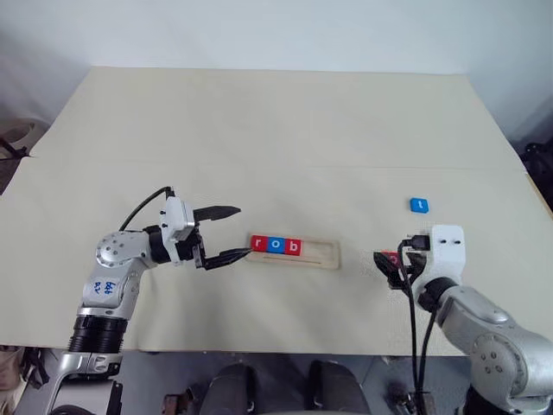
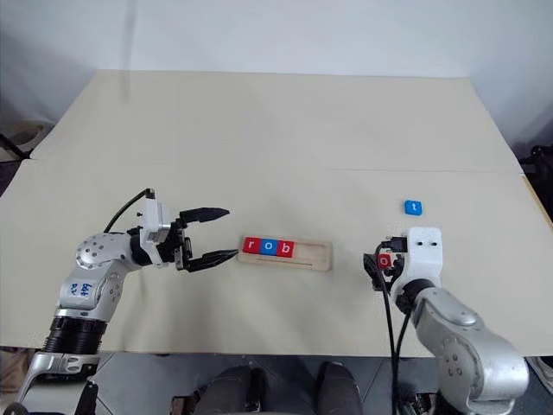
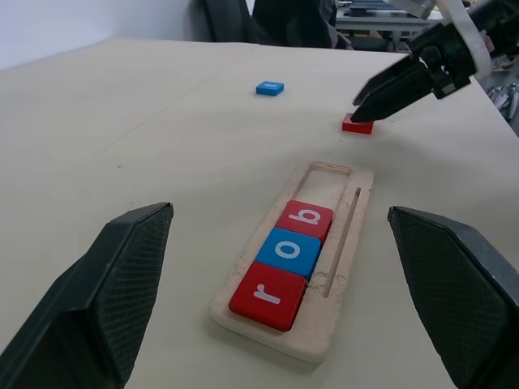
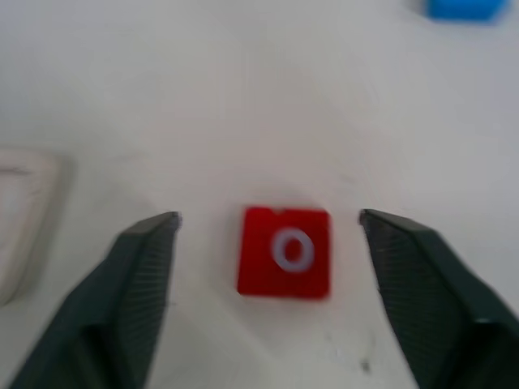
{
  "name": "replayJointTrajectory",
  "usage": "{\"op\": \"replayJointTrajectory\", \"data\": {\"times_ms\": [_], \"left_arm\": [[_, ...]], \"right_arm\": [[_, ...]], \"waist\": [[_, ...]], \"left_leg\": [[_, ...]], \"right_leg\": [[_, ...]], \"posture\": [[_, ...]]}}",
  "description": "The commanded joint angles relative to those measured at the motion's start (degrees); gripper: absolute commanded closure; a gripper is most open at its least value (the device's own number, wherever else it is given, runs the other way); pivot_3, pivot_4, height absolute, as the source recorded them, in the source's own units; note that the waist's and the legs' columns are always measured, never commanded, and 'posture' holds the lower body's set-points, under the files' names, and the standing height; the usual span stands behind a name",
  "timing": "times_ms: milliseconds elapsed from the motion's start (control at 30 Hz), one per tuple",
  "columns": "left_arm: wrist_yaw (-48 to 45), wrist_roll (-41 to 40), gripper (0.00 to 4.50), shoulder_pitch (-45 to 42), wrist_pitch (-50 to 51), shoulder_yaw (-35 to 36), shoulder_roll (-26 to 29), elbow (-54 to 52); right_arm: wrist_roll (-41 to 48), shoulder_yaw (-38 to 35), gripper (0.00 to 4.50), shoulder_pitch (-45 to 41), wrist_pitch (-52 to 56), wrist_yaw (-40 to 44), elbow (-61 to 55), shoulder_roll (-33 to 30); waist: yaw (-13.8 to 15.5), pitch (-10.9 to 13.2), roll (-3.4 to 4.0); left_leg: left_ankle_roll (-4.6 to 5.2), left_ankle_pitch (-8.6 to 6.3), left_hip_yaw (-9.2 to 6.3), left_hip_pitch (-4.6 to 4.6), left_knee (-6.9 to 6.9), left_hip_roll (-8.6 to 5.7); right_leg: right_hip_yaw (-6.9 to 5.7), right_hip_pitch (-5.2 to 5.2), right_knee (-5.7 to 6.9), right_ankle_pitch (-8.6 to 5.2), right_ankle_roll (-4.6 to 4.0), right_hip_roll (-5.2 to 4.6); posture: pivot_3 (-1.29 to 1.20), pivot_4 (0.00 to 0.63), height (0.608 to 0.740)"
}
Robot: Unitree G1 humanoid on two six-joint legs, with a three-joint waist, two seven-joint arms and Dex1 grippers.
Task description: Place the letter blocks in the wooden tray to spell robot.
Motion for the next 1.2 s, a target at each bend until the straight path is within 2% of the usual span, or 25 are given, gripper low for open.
{"op": "replayJointTrajectory", "data": {"times_ms": [33,100,167,267,367,467,600,800,933,1133,1200], "left_arm": [[0.0,0.0,0.0,0.4,-1.4,1.1,0.4,-0.1],[0.2,-0.1,0.0,0.9,-1.6,1.5,0.5,-0.4],[0.2,-0.2,0.0,1.4,-1.8,1.9,0.7,-0.7],[-0.1,-0.7,0.0,2.3,-1.7,2.3,1.1,-1.7],[-1.0,-1.6,0.0,3.2,-1.3,2.5,1.6,-3.0],[-2.7,-2.6,0.0,4.3,-0.4,2.0,2.2,-5.0],[-4.2,-3.3,0.0,5.1,0.7,1.2,2.6,-7.3],[-5.6,-4.0,0.0,6.5,1.2,0.6,3.1,-10.3],[-5.6,-4.1,0.0,7.3,1.7,0.9,3.2,-11.4],[-4.7,-3.6,0.0,7.4,1.5,1.4,3.1,-11.1],[-4.4,-3.4,0.0,7.3,1.1,1.5,3.0,-10.6]], "right_arm": [[2.6,-2.1,0.03,0.8,-6.0,12.9,4.9,-11.4],[1.2,-0.2,0.03,3.2,-16.5,24.8,10.1,-21.2],[0.1,1.4,0.03,4.5,-26.9,35.7,15.8,-27.7],[-1.2,4.3,0.03,2.9,-41.0,48.6,25.6,-32.4],[-4.8,9.1,0.03,-1.4,-53.4,57.2,35.3,-34.3],[-8.2,15.0,0.03,-7.3,-59.8,63.3,44.3,-34.5],[-13.8,21.7,0.03,-13.9,-66.6,66.8,54.3,-33.5],[-18.4,26.2,0.03,-20.1,-73.4,69.4,65.5,-31.8],[-19.9,27.2,0.98,-21.1,-76.2,70.9,68.9,-31.9],[-18.3,26.6,3.02,-21.4,-76.0,73.1,67.6,-31.3],[-17.3,26.7,3.05,-21.6,-73.3,73.5,64.1,-31.2]], "waist": [[0.0,0.0,-0.01],[0.0,0.0,-0.01],[0.0,0.0,-0.02],[-0.3,0.0,-0.08],[-0.2,0.1,-0.1],[-0.1,0.1,-0.1],[0.2,0.1,-0.1],[-0.1,0.1,-0.1],[-0.1,0.1,-0.1],[0.0,0.1,-0.1],[0.0,0.1,-0.1]], "left_leg": [[0.04,-0.02,-0.01,0.0,0.03,0.0],[0.09,-0.05,0.03,-0.01,0.03,-0.02],[0.1,-0.06,0.04,0.01,-0.03,-0.01],[0.1,-0.06,0.07,0.05,-0.07,0.01],[0.08,-0.05,0.06,0.09,-0.01,0.02],[0.08,-0.05,0.05,0.08,0.09,0.03],[0.08,-0.05,0.02,0.05,0.18,0.02],[0.07,-0.04,0.02,0.04,0.2,0.03],[0.04,-0.03,0.01,0.06,0.2,0.05],[0.04,-0.03,-0.04,0.07,0.23,0.05],[0.04,-0.03,-0.04,0.07,0.23,0.06]], "right_leg": [[-0.01,0.02,-0.01,0.0,0.0,0.0],[0.02,0.04,-0.1,0.01,0.03,-0.01],[-0.04,0.1,-0.26,0.02,0.05,0.02],[-0.02,0.13,-0.29,0.03,0.05,0.05],[-0.04,0.16,-0.25,0.03,0.06,0.05],[-0.05,0.2,-0.24,0.04,0.07,0.04],[-0.07,0.23,-0.22,0.05,0.09,0.0],[-0.1,0.25,-0.24,0.06,0.11,0.0],[-0.11,0.25,-0.22,0.05,0.1,0.01],[-0.13,0.33,-0.24,0.06,0.11,0.0],[-0.13,0.33,-0.23,0.06,0.11,0.0]], "posture": [[0.0,0.15,0.74],[0.0,0.15,0.74],[0.0,0.15,0.74],[0.0,0.15,0.74],[0.0,0.15,0.74],[0.0,0.15,0.74],[0.0,0.15,0.74],[0.0,0.15,0.74],[0.0,0.15,0.74],[0.0,0.15,0.74],[0.0,0.15,0.74]]}}
